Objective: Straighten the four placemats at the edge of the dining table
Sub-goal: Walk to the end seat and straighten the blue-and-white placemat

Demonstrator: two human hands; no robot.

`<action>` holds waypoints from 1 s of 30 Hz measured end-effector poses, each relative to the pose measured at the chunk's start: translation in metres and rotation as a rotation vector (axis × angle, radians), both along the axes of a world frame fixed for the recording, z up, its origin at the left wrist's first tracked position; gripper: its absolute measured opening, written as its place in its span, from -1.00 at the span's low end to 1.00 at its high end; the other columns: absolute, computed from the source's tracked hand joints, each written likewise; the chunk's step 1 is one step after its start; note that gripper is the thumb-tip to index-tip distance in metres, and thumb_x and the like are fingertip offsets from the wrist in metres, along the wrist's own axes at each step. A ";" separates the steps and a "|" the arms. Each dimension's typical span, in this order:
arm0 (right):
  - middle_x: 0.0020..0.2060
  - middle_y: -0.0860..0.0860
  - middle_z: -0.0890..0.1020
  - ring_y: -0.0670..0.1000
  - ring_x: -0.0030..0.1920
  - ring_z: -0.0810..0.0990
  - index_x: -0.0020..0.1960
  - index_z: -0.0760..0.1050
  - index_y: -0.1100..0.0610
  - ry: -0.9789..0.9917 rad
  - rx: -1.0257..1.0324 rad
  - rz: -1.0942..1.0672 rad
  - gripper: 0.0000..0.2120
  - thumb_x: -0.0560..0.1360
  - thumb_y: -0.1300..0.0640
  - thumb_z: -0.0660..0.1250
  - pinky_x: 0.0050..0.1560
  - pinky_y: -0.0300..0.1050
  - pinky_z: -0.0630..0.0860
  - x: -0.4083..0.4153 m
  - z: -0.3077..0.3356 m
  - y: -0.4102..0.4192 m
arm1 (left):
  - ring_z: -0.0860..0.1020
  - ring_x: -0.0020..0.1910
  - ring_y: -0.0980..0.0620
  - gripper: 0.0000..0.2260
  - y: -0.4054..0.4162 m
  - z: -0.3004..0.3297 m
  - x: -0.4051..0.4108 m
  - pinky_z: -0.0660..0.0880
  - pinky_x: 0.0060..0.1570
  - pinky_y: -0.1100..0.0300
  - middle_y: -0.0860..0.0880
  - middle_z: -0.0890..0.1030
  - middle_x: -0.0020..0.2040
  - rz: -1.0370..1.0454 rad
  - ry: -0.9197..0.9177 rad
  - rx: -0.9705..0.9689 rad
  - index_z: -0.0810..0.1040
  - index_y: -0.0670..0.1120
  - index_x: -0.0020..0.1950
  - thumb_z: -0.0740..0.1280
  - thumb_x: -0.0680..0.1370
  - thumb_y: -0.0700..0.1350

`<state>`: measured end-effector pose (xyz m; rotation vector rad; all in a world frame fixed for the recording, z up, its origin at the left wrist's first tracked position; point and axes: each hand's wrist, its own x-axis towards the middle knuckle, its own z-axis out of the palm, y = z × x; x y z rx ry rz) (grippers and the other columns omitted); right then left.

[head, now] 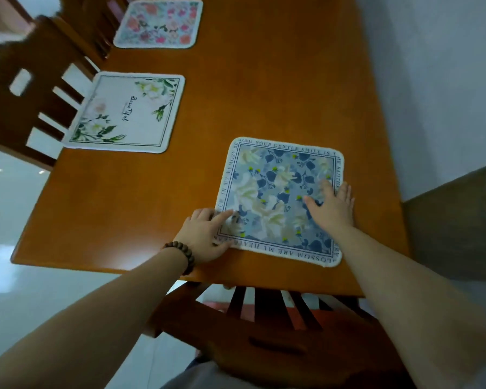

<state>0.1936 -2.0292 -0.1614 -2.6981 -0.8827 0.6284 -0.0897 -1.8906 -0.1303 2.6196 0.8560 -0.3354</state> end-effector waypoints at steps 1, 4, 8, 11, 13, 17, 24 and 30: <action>0.53 0.23 -0.12 0.19 0.52 -0.16 0.54 0.02 -0.06 0.013 0.006 0.037 -0.29 0.51 -0.33 0.13 0.46 0.10 -0.16 0.003 0.001 0.009 | 0.28 0.27 -0.07 -0.36 -0.002 0.000 -0.006 0.31 0.23 0.01 -0.07 0.35 0.31 -0.017 0.009 0.013 0.12 0.12 0.53 0.22 0.51 0.24; 0.54 0.15 -0.10 0.19 0.52 -0.09 0.54 0.04 -0.07 0.067 0.031 0.144 -0.32 0.53 -0.27 0.17 0.46 0.15 -0.04 0.009 0.006 0.037 | 0.32 0.17 -0.03 -0.42 -0.003 0.001 -0.022 0.33 0.15 0.05 -0.02 0.40 0.25 -0.071 0.044 0.041 0.17 0.13 0.50 0.21 0.52 0.22; 0.54 0.17 -0.11 0.22 0.51 -0.10 0.55 0.00 -0.02 0.064 0.010 0.249 -0.31 0.54 -0.24 0.17 0.45 0.17 -0.07 0.008 0.010 0.053 | 0.34 0.18 -0.01 -0.45 0.000 0.000 -0.033 0.30 0.13 0.05 0.01 0.43 0.28 -0.093 0.036 0.047 0.20 0.12 0.49 0.20 0.53 0.21; 0.53 0.19 -0.14 0.18 0.52 -0.16 0.55 -0.03 -0.03 -0.031 0.049 0.191 -0.28 0.52 -0.27 0.16 0.45 0.19 -0.15 -0.004 0.016 0.048 | 0.30 0.24 -0.01 -0.42 0.007 0.000 -0.033 0.30 0.21 0.01 0.00 0.38 0.31 -0.076 -0.009 0.118 0.20 0.13 0.49 0.19 0.50 0.25; 0.53 0.18 -0.18 0.18 0.51 -0.22 0.55 -0.06 -0.05 -0.095 0.073 0.155 -0.26 0.51 -0.31 0.14 0.42 0.20 -0.22 -0.017 0.020 0.038 | 0.21 0.38 -0.06 -0.37 0.017 0.000 -0.028 0.23 0.32 -0.07 -0.03 0.28 0.42 -0.062 -0.012 0.136 0.14 0.15 0.50 0.19 0.47 0.28; 0.52 0.18 -0.24 0.21 0.50 -0.28 0.55 -0.12 -0.05 -0.117 0.046 0.071 -0.22 0.50 -0.36 0.09 0.40 0.26 -0.25 -0.047 0.025 0.010 | -0.08 0.52 -0.07 -0.24 0.046 -0.001 -0.013 -0.04 0.42 -0.12 -0.05 -0.03 0.56 0.013 0.067 0.128 -0.06 0.18 0.54 0.20 0.45 0.34; 0.52 0.19 -0.26 0.20 0.50 -0.29 0.55 -0.18 -0.04 -0.045 -0.030 -0.073 -0.22 0.52 -0.32 0.10 0.43 0.25 -0.20 -0.104 0.018 -0.027 | -0.17 0.52 -0.06 -0.19 0.089 -0.001 0.031 -0.07 0.45 -0.17 -0.07 -0.16 0.57 0.041 0.116 0.119 -0.19 0.20 0.53 0.15 0.44 0.41; 0.49 0.26 -0.29 0.22 0.49 -0.31 0.55 -0.23 -0.03 0.077 0.049 -0.354 -0.19 0.52 -0.29 0.15 0.45 0.13 -0.15 -0.134 0.014 -0.024 | -0.13 0.53 -0.10 -0.16 0.113 0.001 0.069 -0.04 0.45 -0.17 -0.09 -0.15 0.57 0.096 0.130 0.074 -0.15 0.20 0.54 0.16 0.40 0.46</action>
